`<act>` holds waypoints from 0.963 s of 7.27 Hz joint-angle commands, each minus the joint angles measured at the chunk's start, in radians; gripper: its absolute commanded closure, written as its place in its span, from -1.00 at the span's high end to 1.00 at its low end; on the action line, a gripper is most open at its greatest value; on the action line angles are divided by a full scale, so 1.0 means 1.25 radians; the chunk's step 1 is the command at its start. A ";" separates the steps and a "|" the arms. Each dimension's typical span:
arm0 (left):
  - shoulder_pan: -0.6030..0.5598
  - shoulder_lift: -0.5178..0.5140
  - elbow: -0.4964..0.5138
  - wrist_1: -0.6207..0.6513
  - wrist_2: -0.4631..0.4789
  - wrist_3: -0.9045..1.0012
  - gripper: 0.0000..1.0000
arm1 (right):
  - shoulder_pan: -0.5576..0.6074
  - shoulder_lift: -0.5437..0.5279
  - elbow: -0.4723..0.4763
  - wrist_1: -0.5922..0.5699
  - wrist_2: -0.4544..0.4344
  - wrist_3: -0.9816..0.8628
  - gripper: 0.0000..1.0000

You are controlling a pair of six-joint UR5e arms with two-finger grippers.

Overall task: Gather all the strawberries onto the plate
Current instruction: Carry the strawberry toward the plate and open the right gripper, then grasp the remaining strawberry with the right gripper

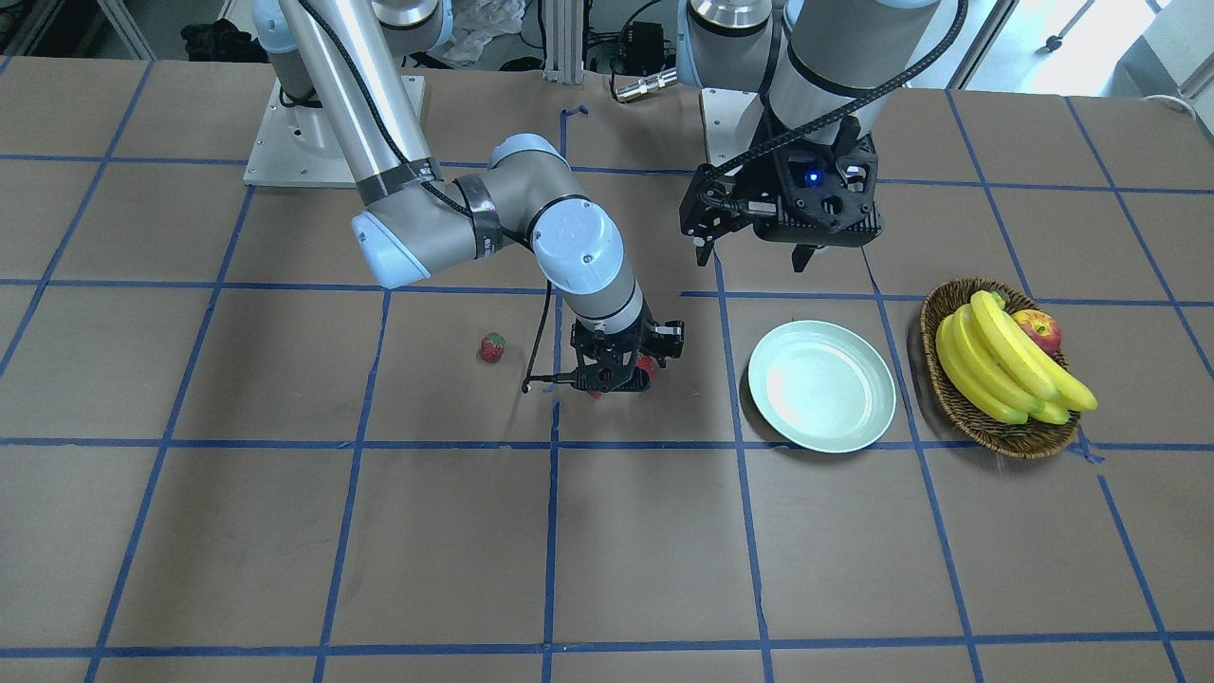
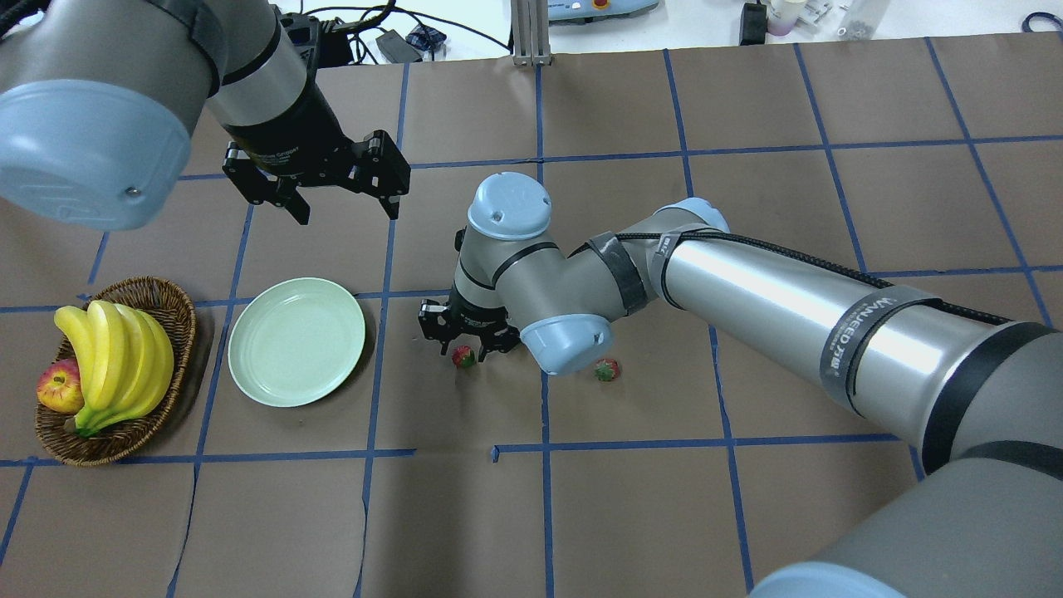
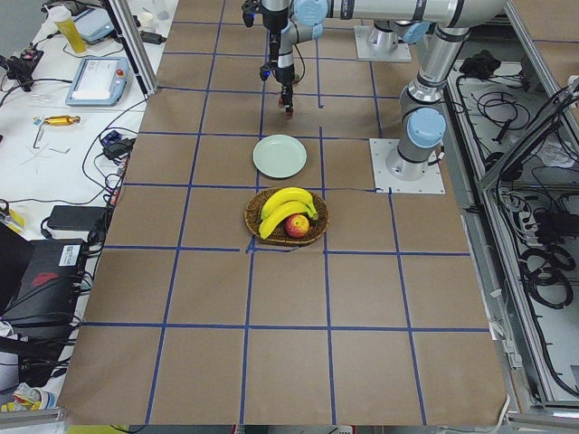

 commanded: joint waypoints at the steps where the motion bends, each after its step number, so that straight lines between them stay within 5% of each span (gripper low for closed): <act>1: 0.000 0.000 0.000 0.000 0.000 0.000 1.00 | -0.031 -0.072 -0.004 0.123 -0.078 -0.029 1.00; 2: 0.000 0.001 0.001 0.000 0.000 0.000 1.00 | -0.086 -0.087 0.017 0.191 -0.120 -0.084 1.00; 4: 0.000 -0.002 0.000 0.000 0.000 0.000 1.00 | -0.158 -0.111 0.132 0.188 -0.169 -0.253 1.00; 6: 0.000 -0.005 -0.001 0.000 0.000 -0.001 1.00 | -0.175 -0.118 0.149 0.175 -0.178 -0.259 1.00; 7: 0.000 -0.006 -0.001 0.000 0.000 -0.001 1.00 | -0.174 -0.110 0.160 0.169 -0.176 -0.254 0.75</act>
